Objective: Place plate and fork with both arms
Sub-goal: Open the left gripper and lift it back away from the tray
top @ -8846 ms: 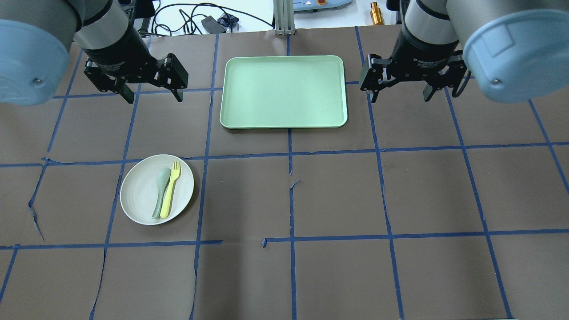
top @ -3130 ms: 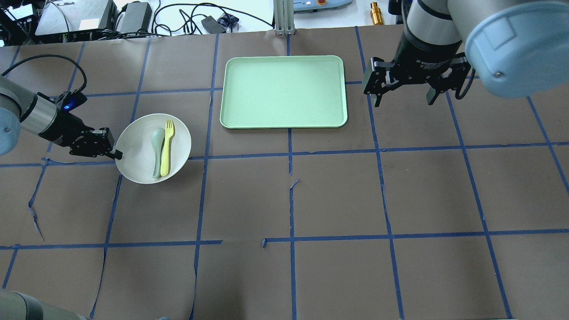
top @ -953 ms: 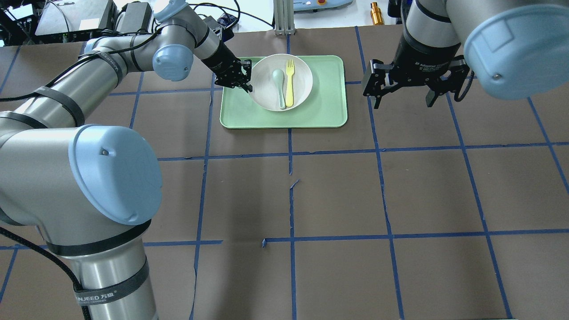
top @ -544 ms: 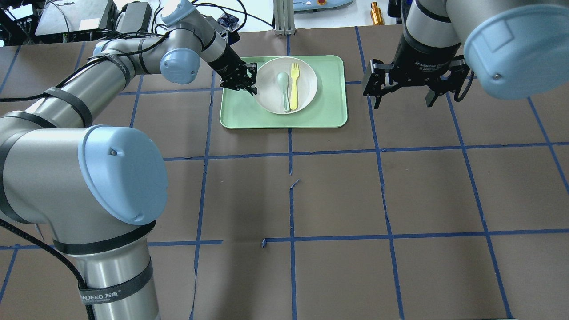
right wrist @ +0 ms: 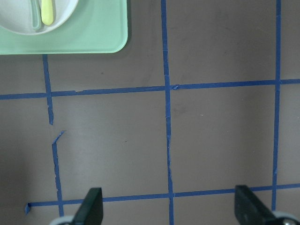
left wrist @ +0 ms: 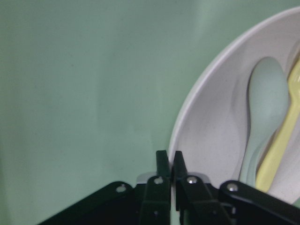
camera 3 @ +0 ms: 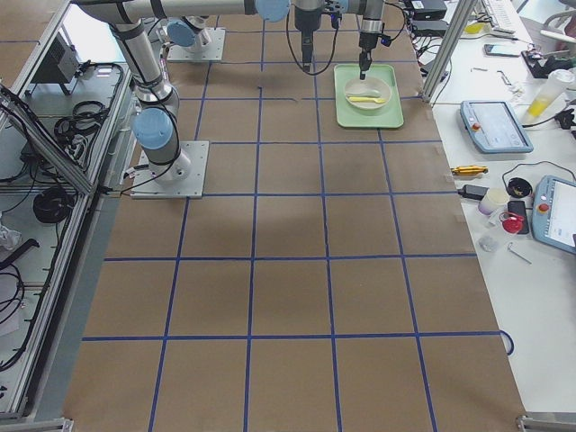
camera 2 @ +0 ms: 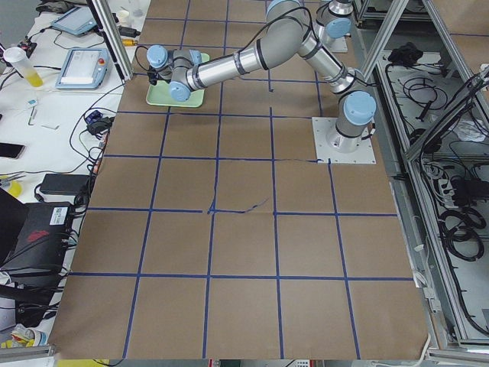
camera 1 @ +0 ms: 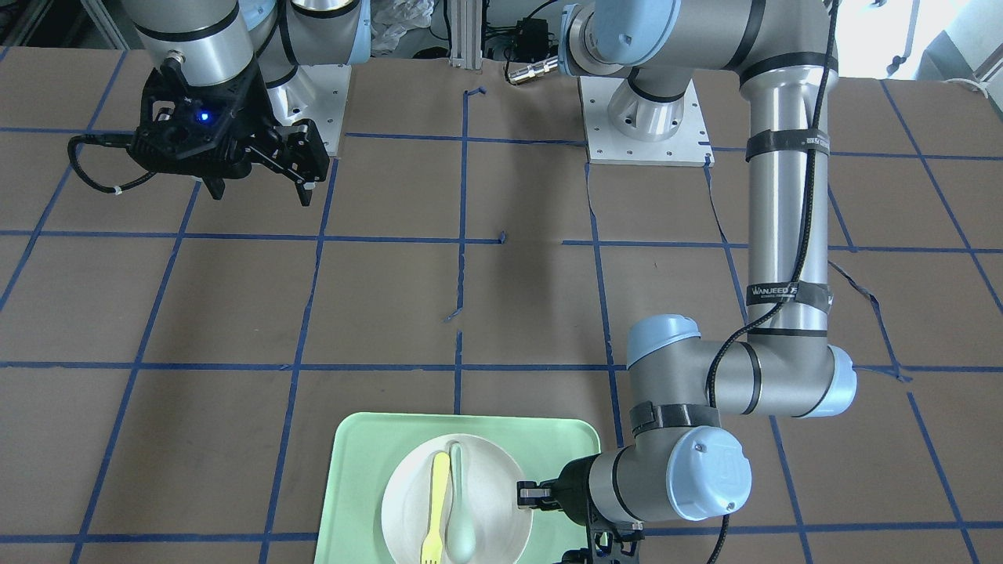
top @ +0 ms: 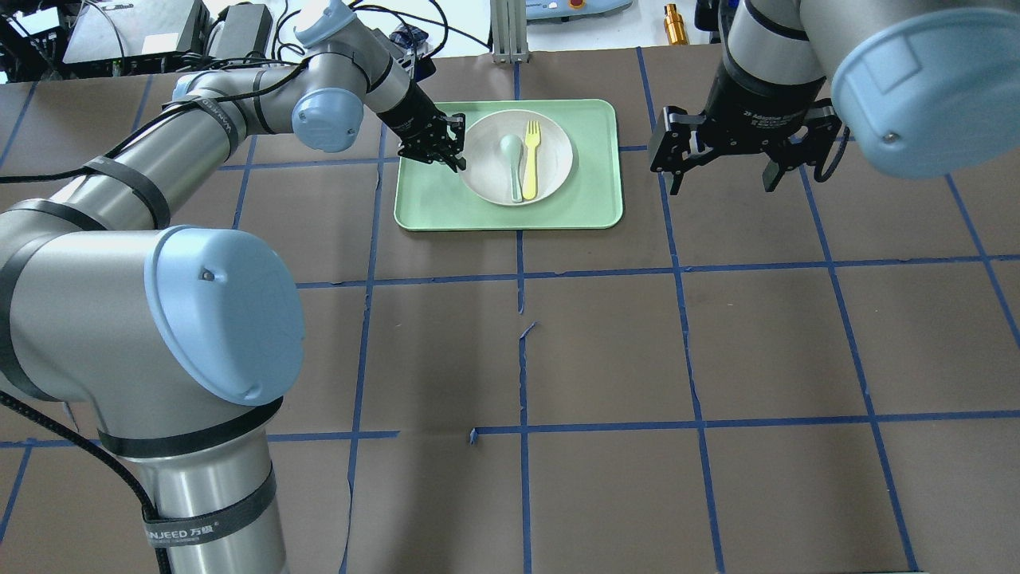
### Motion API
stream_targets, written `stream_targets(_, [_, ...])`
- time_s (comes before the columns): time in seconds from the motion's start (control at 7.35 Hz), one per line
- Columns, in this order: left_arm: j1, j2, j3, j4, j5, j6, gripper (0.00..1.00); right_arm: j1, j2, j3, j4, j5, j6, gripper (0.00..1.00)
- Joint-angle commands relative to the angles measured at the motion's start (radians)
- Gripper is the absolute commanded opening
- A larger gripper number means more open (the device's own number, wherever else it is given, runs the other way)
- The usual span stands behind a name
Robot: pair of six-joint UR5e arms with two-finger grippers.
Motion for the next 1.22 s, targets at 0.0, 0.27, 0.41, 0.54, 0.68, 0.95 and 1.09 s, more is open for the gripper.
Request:
stream_targets(0.0, [0.0, 0.003, -0.01, 0.039, -0.005, -0.001, 0.82, 0.0, 0.0, 0.0, 0.0, 0.0, 0.0, 1.0])
stream_targets(0.27, [0.015, 0.087, -0.047, 0.021, 0.008, 0.005, 0.96, 0.0, 0.0, 0.0, -0.002, 0.0, -0.002, 1.0])
stream_targets(0.41, [0.05, 0.147, -0.097, -0.001, 0.011, 0.005, 1.0, 0.0, 0.0, 0.0, -0.002, -0.001, -0.003, 1.0])
stream_targets(0.54, [0.091, 0.227, -0.18, -0.015, 0.013, 0.009, 1.0, 0.0, 0.0, 0.0, -0.002, -0.001, -0.003, 1.0])
stream_targets(0.68, [0.124, 0.319, -0.264, -0.021, 0.063, 0.049, 1.0, 0.0, 0.0, 0.0, -0.002, -0.001, -0.003, 1.0])
stream_targets(0.95, [0.174, 0.503, -0.343, -0.21, 0.274, 0.185, 1.0, 0.0, 0.0, 0.0, -0.002, -0.001, -0.003, 1.0])
stream_targets(1.09, [0.17, 0.589, -0.339, -0.272, 0.354, 0.181, 1.0, 0.0, 0.0, 0.002, -0.002, -0.001, -0.003, 1.0])
